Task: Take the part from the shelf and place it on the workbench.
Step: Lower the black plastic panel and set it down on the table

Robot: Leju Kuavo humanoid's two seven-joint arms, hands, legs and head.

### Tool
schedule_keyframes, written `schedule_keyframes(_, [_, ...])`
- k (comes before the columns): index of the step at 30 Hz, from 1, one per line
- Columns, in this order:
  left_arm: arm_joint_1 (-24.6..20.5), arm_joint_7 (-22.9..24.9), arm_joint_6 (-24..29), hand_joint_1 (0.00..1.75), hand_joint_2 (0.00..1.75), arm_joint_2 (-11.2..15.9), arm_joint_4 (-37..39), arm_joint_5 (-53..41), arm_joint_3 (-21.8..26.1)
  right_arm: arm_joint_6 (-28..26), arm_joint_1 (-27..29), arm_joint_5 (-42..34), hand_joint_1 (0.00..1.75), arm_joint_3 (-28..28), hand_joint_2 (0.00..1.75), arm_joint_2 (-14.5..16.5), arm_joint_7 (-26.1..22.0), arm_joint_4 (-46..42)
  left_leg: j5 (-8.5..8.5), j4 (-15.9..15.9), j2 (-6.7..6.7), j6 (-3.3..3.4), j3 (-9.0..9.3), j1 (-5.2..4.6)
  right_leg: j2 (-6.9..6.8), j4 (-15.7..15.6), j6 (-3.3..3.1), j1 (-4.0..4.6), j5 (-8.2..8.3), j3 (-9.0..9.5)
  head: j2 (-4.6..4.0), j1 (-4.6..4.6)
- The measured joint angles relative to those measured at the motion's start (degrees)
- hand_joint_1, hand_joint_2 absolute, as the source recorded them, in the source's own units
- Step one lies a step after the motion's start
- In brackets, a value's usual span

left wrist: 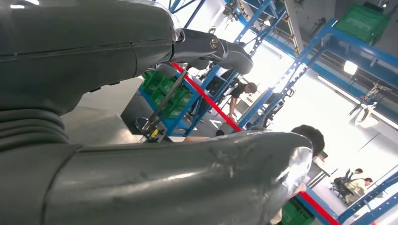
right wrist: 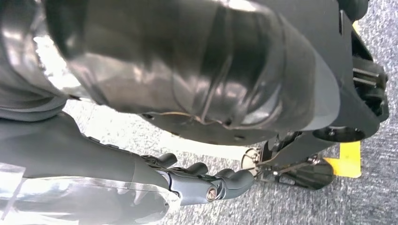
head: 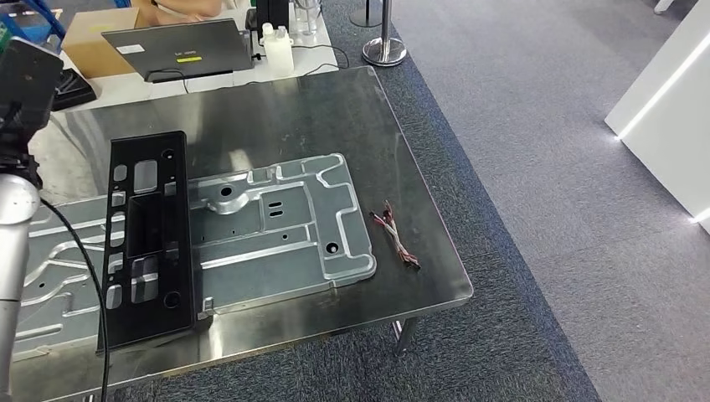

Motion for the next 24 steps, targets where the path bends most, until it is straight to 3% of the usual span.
schedule_keyframes(1, [0.27, -0.10, 0.00, 0.00, 0.00, 0.19, -0.41, 0.16, 0.00, -0.04, -0.01, 0.10, 0.00, 0.00, 0.00, 0.00, -0.07, 0.02, 1.50, -2.04, 0.00, 0.36, 1.26, -0.17, 0.00, 0.09, -0.02, 0.19, 0.29, -0.34, 0.00, 0.01])
schedule_keyframes(4, [0.48, -0.49, 0.01, 0.00, 0.00, 0.72, -1.89, 0.55, 0.00, -0.14, -0.02, 0.40, 0.00, 0.03, 0.00, 0.05, -0.22, 0.14, 5.76, -12.84, 0.05, 1.47, 7.12, -0.93, -0.01, 0.30, 0.39, 0.56, 1.34, -1.22, 0.00, 0.01])
schedule_keyframes(5, [0.53, -0.63, 0.01, 0.00, 0.00, 0.93, -2.34, 0.67, 0.00, -0.16, -0.02, 0.48, 0.00, 0.05, 0.00, 0.08, -0.26, 0.16, 6.28, -14.72, 0.06, 1.60, 7.89, -1.19, -0.03, 0.25, 0.72, 0.54, 1.80, -1.37, 0.00, 0.01])
schedule_keyframes(8, [0.89, -0.99, 0.02, 0.00, 0.00, 1.59, -3.28, 1.05, 0.00, -0.34, -0.02, 0.66, 0.00, 0.20, 0.00, 0.11, -0.30, 0.25, 7.65, -15.68, 0.15, 2.04, 7.17, -1.43, -0.03, -0.31, 1.79, 0.28, 3.07, -1.60, 0.00, 0.02])
schedule_keyframes(9, [1.04, -1.07, -0.02, 0.00, 0.00, 1.76, -3.56, 1.20, 0.00, -0.41, -0.02, 0.72, 0.00, 0.28, 0.00, 0.11, -0.30, 0.27, 8.39, -15.96, 0.24, 2.45, 6.84, -1.33, -0.04, -0.01, 2.13, 0.22, 2.31, -1.88, 0.00, 0.02])
schedule_keyframes(10, [1.20, -1.18, -0.08, 0.00, 0.00, 1.91, -3.86, 1.34, 0.00, -0.47, -0.02, 0.78, 0.00, 0.35, 0.00, 0.09, -0.30, 0.28, 9.21, -16.27, 0.35, 2.88, 6.35, -1.16, -0.04, 1.20, 2.45, 0.16, 0.48, -2.40, 0.00, 0.02])
schedule_keyframes(13, [1.87, -1.50, -0.33, 0.00, 0.00, 2.63, -4.70, 1.74, 0.00, -0.58, -0.02, 0.93, 0.00, 0.48, 0.00, 0.05, -0.31, 0.28, 11.46, -16.42, 0.43, 3.46, 3.85, -1.06, -0.11, 10.90, 3.33, -0.14, -7.89, -4.93, 0.00, 0.02])
schedule_keyframes(14, [2.21, -1.60, -0.39, 0.00, 0.00, 2.95, -4.90, 1.87, 0.00, -0.60, -0.03, 0.98, 0.00, 0.50, 0.00, 0.04, -0.31, 0.28, 12.12, -16.33, 0.42, 3.40, 2.89, -1.07, -0.12, 14.05, 3.55, -0.21, -8.95, -5.29, 0.00, 0.03])
schedule_keyframes(15, [2.61, -1.71, -0.46, 0.00, 0.00, 3.25, -5.09, 2.01, 0.00, -0.62, -0.03, 1.03, 0.00, 0.51, 0.00, 0.03, -0.32, 0.28, 12.72, -16.22, 0.42, 3.30, 1.99, -1.07, -0.12, 15.64, 3.68, -0.25, -8.57, -4.90, 0.00, 0.03])
schedule_keyframes(16, [3.00, -1.82, -0.49, 0.00, 0.00, 3.56, -5.27, 2.12, 0.00, -0.63, -0.05, 1.08, 0.00, 0.52, 0.00, 0.03, -0.32, 0.28, 13.27, -16.09, 0.42, 3.16, 1.12, -1.07, -0.12, 15.28, 3.70, -0.26, -7.26, -3.53, 0.00, 0.02])
schedule_keyframes(18, [3.56, -2.02, -0.54, 0.00, 0.00, 4.10, -5.72, 2.25, 0.00, -0.64, -0.12, 1.15, 0.00, 0.52, 0.00, 0.01, -0.31, 0.27, 14.22, -15.81, 0.40, 2.80, -0.28, -1.10, -0.10, 9.14, 3.32, -0.21, -5.11, 1.97, 0.00, 0.02])
schedule_keyframes(20, [3.69, -2.16, -0.56, 0.00, 0.00, 4.58, -6.22, 2.33, 0.01, -0.65, -0.17, 1.19, 0.00, 0.53, 0.00, -0.01, -0.30, 0.27, 15.06, -15.68, 0.40, 2.23, -0.98, -1.20, -0.06, 1.31, 2.56, 0.09, -5.87, 7.40, 0.00, 0.02])
schedule_keyframes(22, [3.74, -2.25, -0.70, 0.00, 0.00, 4.89, -6.52, 2.39, 0.02, -0.66, -0.19, 1.22, 0.00, 0.54, 0.00, -0.01, -0.28, 0.28, 16.01, -15.91, 0.45, 1.51, -1.17, -1.20, -0.03, -1.90, 1.81, 0.45, -6.56, 9.01, 0.00, 0.02])
schedule_keyframes(24, [3.85, -2.34, -0.91, 0.00, 0.00, 5.03, -6.56, 2.40, 0.02, -0.65, -0.21, 1.26, 0.00, 0.54, 0.00, 0.00, -0.19, 0.30, 15.78, -15.73, 0.39, 0.89, -1.59, -1.12, -0.23, -2.38, 0.99, 0.26, -5.49, 8.42, 0.00, 0.02])
